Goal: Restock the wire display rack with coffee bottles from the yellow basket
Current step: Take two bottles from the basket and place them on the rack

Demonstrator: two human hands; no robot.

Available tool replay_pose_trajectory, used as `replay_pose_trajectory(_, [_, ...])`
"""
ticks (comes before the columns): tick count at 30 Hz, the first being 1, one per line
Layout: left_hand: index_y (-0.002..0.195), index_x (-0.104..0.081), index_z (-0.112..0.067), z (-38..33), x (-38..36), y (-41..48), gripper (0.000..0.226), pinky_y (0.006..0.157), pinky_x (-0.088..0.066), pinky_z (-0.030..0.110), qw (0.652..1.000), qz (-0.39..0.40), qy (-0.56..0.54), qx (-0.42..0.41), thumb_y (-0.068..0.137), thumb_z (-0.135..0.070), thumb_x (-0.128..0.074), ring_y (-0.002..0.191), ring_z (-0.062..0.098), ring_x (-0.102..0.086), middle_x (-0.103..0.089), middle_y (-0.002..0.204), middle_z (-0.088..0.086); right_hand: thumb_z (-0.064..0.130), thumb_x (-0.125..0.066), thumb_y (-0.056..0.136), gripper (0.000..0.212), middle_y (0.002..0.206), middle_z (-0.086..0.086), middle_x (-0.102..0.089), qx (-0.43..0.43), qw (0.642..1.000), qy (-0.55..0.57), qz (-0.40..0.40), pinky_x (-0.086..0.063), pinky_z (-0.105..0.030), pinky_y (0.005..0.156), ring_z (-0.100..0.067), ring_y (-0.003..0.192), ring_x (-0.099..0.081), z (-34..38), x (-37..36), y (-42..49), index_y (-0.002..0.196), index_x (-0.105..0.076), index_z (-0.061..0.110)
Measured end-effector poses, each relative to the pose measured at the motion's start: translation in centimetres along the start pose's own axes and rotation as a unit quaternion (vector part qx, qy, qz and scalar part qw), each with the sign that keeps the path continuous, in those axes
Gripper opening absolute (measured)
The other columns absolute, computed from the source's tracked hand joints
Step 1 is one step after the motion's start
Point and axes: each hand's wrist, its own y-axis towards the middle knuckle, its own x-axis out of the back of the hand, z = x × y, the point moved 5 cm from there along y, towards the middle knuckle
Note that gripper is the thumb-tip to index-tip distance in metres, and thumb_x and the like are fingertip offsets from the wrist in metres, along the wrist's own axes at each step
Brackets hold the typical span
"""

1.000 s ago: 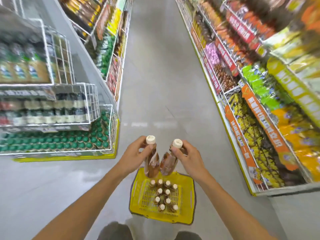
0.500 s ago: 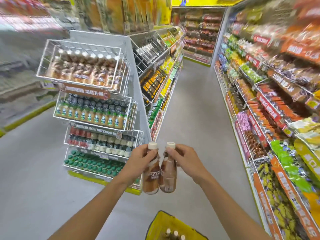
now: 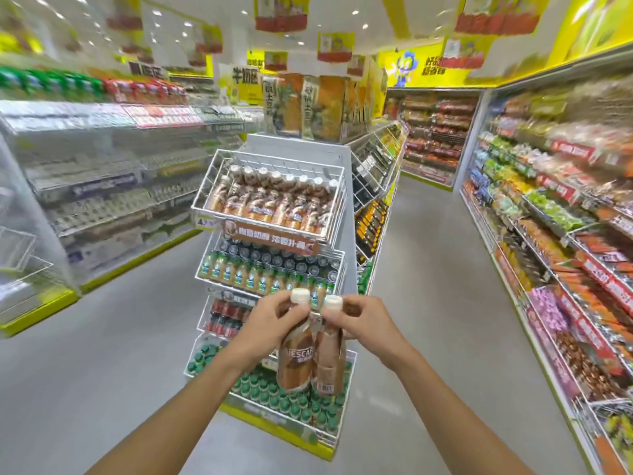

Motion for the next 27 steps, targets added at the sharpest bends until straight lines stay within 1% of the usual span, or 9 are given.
replay_pose_trajectory(3, [0.106,-0.073,-0.028,0.1,4.9,1.3,0.026,0.077,-0.06,0.032,1.0,-0.004,0.006,-0.006,0.089,-0.047,-0.07,0.094,0.02,-0.077,-0.079,0.103,0.004,0.056,-0.083,0.077,0.039,0.086,-0.002,-0.081,0.007,1.0,-0.001,0.015,-0.063,-0.051,0.08,-0.011,0.081,-0.073,1.6,-3.7,3.0,0.094,-0.081,0.021])
replay_pose_trajectory(8, [0.105,-0.073,-0.024,1.2,11.0,5.0,0.02,0.084,-0.063,0.043,1.0,-0.002,0.006,-0.014,0.091,-0.039,-0.07,0.096,0.026,-0.076,-0.079,0.104,0.006,0.059,-0.084,0.073,0.04,0.086,-0.002,-0.08,0.008,1.0,0.007,0.026,-0.06,-0.059,0.083,-0.013,0.08,-0.071,3.5,-7.8,8.6,0.092,-0.081,0.024])
replay_pose_trajectory(10, [0.105,-0.073,-0.019,1.5,12.8,7.3,0.022,0.084,-0.061,0.046,1.0,0.001,0.012,-0.021,0.092,-0.037,-0.07,0.096,0.028,-0.076,-0.079,0.102,0.008,0.058,-0.084,0.073,0.04,0.08,-0.001,-0.075,0.011,1.0,0.006,0.024,-0.06,-0.056,0.077,-0.014,0.079,-0.067,3.9,-8.6,11.4,0.088,-0.08,0.021])
replay_pose_trajectory(15, [0.098,-0.075,-0.025,1.4,16.7,15.6,0.019,0.077,-0.061,0.035,0.999,0.015,0.033,-0.039,0.091,-0.042,-0.07,0.09,0.017,-0.076,-0.08,0.097,0.002,0.052,-0.086,0.079,0.057,0.08,-0.016,-0.065,0.041,0.999,0.015,0.016,-0.046,-0.039,0.066,-0.022,0.078,-0.057,5.5,-8.7,19.6,0.093,-0.073,-0.002])
replay_pose_trajectory(17, [0.096,-0.076,-0.028,1.0,18.0,19.7,0.009,0.072,-0.06,0.027,0.998,0.021,0.028,-0.044,0.095,-0.032,-0.068,0.086,0.013,-0.076,-0.08,0.094,-0.002,0.042,-0.085,0.085,0.03,0.076,-0.001,-0.069,0.042,0.999,0.016,0.007,-0.044,-0.031,0.057,-0.018,0.073,-0.057,5.8,-8.1,23.7,0.088,-0.079,0.012])
replay_pose_trajectory(19, [0.084,-0.075,-0.032,0.4,19.1,23.8,0.021,0.061,-0.054,0.015,0.998,0.017,0.03,-0.055,0.099,-0.022,-0.065,0.07,0.001,-0.072,-0.077,0.077,-0.011,0.033,-0.084,0.089,0.012,0.07,0.01,-0.071,0.057,0.998,0.015,-0.008,-0.044,-0.025,0.053,-0.009,0.063,-0.058,6.5,-7.2,27.6,0.08,-0.08,0.026])
replay_pose_trajectory(22, [0.087,-0.07,-0.019,-0.3,20.6,29.8,0.013,0.055,-0.048,0.009,0.996,0.027,0.043,-0.072,0.099,-0.019,-0.064,0.062,-0.005,-0.067,-0.073,0.068,-0.014,0.034,-0.082,0.09,0.019,0.079,0.006,-0.075,0.071,0.995,0.002,-0.064,-0.05,-0.032,0.065,-0.009,0.074,-0.065,7.3,-5.7,33.0,0.091,-0.082,0.015])
replay_pose_trajectory(24, [0.097,-0.069,-0.01,-0.7,21.0,32.9,0.014,0.056,-0.048,0.008,0.995,0.031,0.056,-0.079,0.097,-0.024,-0.066,0.065,-0.004,-0.068,-0.073,0.073,-0.011,0.037,-0.082,0.089,0.026,0.079,0.005,-0.076,0.067,0.994,-0.002,-0.089,-0.049,-0.03,0.059,-0.007,0.069,-0.062,7.8,-4.8,35.7,0.097,-0.082,0.013])
replay_pose_trajectory(27, [0.105,-0.071,-0.007,-0.2,21.4,37.8,0.018,0.06,-0.052,0.011,0.995,0.048,0.047,-0.07,0.097,-0.023,-0.067,0.073,0.002,-0.074,-0.077,0.081,-0.005,0.036,-0.083,0.089,0.022,0.075,0.001,-0.078,0.055,0.991,-0.016,-0.123,-0.044,-0.025,0.05,-0.006,0.059,-0.061,7.4,-3.4,39.9,0.091,-0.082,0.015])
